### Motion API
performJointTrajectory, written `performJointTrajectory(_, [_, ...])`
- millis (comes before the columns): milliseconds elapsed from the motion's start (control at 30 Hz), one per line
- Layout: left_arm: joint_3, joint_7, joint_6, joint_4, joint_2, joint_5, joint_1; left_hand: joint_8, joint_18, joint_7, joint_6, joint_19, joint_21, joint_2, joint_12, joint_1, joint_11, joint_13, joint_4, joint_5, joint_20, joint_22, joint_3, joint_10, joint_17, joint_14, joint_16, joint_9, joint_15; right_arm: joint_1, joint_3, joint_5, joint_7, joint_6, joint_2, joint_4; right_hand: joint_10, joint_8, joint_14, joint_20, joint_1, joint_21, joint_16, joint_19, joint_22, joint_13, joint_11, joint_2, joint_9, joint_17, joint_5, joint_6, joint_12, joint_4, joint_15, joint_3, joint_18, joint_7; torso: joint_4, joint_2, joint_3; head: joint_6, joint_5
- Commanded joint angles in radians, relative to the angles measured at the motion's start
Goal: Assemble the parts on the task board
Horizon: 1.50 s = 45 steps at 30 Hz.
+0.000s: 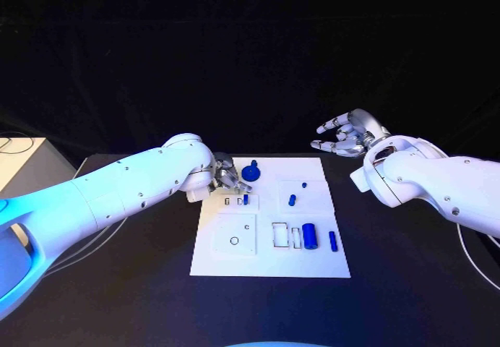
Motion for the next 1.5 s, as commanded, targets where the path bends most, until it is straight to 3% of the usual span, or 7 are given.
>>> performJointTrajectory(33, [-0.002,-0.009,0.074,-0.009,0.009,-0.014,0.005,-0.001,-0.007,0.0,-0.011,-0.005,-0.003,-0.001,-0.005,-0.01,-0.001,-0.006,0.001,0.003,0.0,-0.002,0.01,-0.008,0.211,0.083,-0.004,0.003,0.001,0.001,0.0,-0.012,-0.009,0.012,0.001,0.001,0.076,0.003,0.103,-0.001,0.01,0.002,0.001,0.107,0.263,0.237,-0.002,-0.003,0.001,0.245,0.007,0.006,-0.005,0.0,-0.001,0.006,-0.007,0.0,0.0007,0.002,-0.0004,-0.001,0.0])
performJointTrajectory(1300, [-0.021,-0.013,0.119,-0.063,0.06,0.002,0.008,-0.001,-0.005,0.002,-0.014,-0.011,-0.007,-0.005,-0.014,-0.014,0.001,-0.018,-0.001,0.003,0.003,-0.01,0.049,-0.021,0.207,0.08,-0.007,0.016,0.004,0.001,0.001,-0.016,-0.025,0.014,0.008,0.001,0.075,0.003,0.103,-0.001,0.009,0.002,0.001,0.107,0.263,0.236,-0.001,-0.007,0.001,0.244,0.008,0.005,-0.006,0.001,-0.001,0.006,-0.007,0.0,0.0012,0.003,-0.0002,-0.014,-0.001])
performJointTrajectory(1500, [-0.022,-0.013,0.107,-0.064,0.059,0.003,0.008,-0.002,-0.004,0.001,-0.018,-0.013,-0.009,-0.001,-0.018,0.006,0.0,-0.023,-0.005,0.003,0.004,-0.011,0.117,-0.028,0.206,0.08,-0.007,0.031,0.003,0.001,0.001,-0.017,-0.027,0.017,0.009,0.0,0.075,0.003,0.103,-0.001,0.007,0.002,0.0,0.107,0.263,0.236,-0.001,-0.007,0.001,0.244,0.006,0.004,-0.005,0.002,-0.001,0.006,-0.007,0.0,0.0016,0.002,0.0005,-0.017,-0.001])
